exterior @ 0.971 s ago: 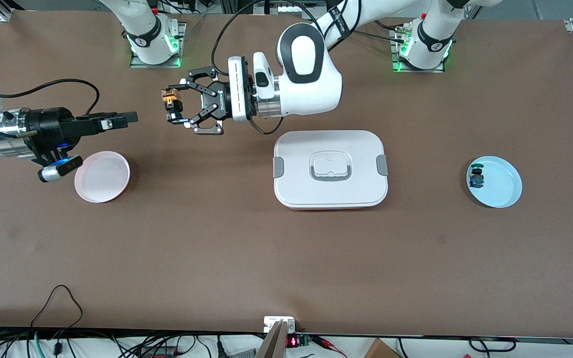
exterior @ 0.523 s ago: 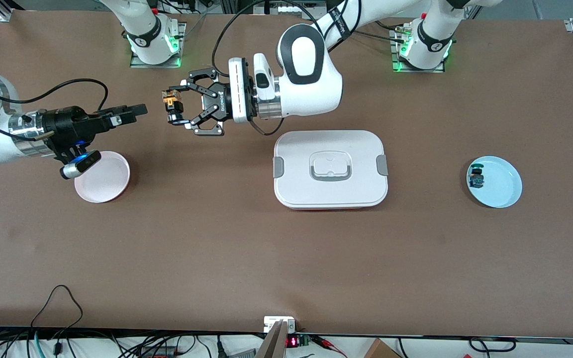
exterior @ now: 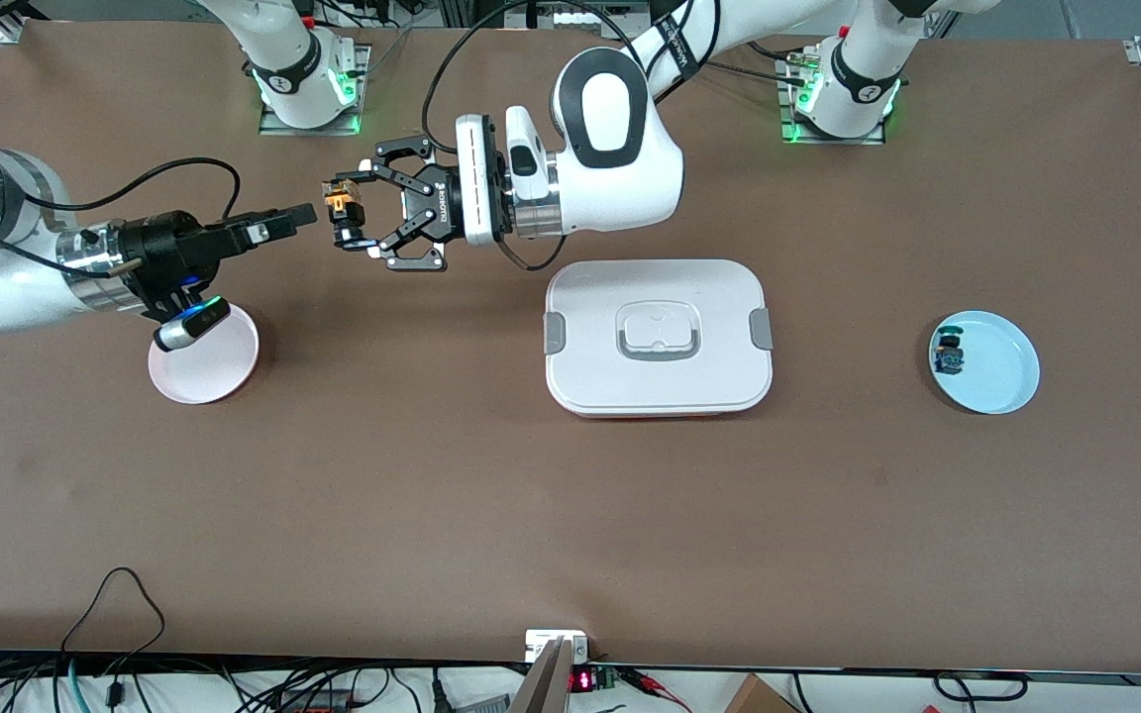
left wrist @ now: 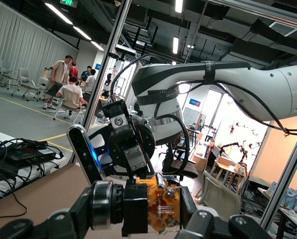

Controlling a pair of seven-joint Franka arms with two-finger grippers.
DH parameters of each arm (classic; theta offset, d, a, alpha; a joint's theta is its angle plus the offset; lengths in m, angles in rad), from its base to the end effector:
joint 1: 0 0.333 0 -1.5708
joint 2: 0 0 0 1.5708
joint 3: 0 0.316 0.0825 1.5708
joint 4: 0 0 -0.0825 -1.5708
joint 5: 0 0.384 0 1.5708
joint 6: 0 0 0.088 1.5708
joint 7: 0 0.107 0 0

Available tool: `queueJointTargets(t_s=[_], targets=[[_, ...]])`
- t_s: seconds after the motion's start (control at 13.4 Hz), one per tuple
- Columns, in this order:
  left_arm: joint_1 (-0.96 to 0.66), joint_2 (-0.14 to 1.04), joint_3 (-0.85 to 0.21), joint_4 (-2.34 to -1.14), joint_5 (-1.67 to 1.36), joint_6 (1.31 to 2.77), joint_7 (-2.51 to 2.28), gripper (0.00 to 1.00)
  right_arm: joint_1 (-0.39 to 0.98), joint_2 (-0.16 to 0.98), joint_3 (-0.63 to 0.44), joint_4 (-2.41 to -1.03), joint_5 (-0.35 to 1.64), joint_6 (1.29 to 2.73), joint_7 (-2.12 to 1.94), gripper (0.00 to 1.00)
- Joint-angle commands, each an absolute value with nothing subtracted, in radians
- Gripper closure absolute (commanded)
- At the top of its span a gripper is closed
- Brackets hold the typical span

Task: Transfer orange switch to right arm and place
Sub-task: 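Grasp the orange switch with the right gripper beside the left gripper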

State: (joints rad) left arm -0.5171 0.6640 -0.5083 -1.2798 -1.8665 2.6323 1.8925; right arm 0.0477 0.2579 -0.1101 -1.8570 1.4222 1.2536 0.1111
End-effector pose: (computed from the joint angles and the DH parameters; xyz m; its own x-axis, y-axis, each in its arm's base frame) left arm 0.5059 -0.5772 0.4480 0.3387 0.0612 0.9389 -0.9312 -0.1210 0.3438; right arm 0.5712 0.0975 0.4442 0.7431 0.2294 -0.6287 -0.6060 -0.1679 -0.7775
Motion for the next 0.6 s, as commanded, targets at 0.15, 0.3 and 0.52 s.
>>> queueJointTargets(t_s=[0.15,0.3,0.52], targets=[[-0.535,0.678,-0.495,-1.241,-1.896,2.640,1.905,0.97,0.081,0.239,-0.110,-1.890,1.479,1.284,0.094,0.00],[-0.535,0.678,-0.495,-1.241,-1.894,2.640,1.905,0.97,0.092,0.236,-0.110,-1.894,1.479,1.287,0.084,0.00],[-0.535,0.678,-0.495,-1.243,-1.894,2.640,1.907,0.96,0.094,0.235,-0.110,-1.920,1.479,1.292,0.055,0.00]])
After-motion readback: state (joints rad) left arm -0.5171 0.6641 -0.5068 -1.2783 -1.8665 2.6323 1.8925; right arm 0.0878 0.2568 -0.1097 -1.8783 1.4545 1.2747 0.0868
